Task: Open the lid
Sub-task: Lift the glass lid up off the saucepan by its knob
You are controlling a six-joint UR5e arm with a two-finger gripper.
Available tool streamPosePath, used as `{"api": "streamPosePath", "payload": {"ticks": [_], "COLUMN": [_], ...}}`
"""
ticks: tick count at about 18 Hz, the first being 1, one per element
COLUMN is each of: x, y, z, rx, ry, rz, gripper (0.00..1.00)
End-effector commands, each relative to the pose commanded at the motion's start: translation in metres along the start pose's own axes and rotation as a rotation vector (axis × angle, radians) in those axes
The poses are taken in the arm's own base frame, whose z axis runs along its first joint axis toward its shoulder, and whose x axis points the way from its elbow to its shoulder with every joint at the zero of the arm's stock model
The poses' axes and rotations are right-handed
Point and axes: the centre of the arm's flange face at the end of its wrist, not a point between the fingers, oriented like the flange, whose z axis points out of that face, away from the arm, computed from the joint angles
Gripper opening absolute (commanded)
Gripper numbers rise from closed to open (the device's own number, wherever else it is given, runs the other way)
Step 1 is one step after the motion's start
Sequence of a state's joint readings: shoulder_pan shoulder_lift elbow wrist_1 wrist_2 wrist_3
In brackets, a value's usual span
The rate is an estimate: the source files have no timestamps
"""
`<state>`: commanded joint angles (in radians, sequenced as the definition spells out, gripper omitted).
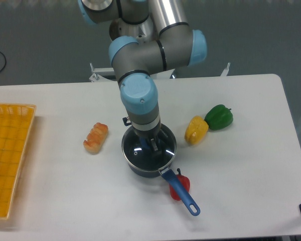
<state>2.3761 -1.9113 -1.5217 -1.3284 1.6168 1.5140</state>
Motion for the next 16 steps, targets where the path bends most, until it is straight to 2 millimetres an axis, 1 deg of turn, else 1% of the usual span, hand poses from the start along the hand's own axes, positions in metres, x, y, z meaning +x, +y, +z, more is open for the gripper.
{"api": "streamPosePath", "payload": {"ticks": [3,8,10,12,14,15,16], "x": [-0.003,-0.007,-0.01,-0.011,-0.014,-0.015,-0.017], "y": [0.002,0.016,0.027,0.032,0.043,0.044,0.052], "z": [-0.008,-0.011,-0.012,-0.014,-0.014,-0.014,-0.016], "rx": [0.018,0.036,0.036,0.041,0.044,0.044,0.044], "ry": [-0.016,-0.02,-0.024,-0.027,-0.028,-0.03,-0.033], "rz": [-0.007,-0.01,0.002,0.01,0.005,0.014,0.017], "gripper": [0.59,0.59,0.59,0.59,0.59,0.59,0.59]}}
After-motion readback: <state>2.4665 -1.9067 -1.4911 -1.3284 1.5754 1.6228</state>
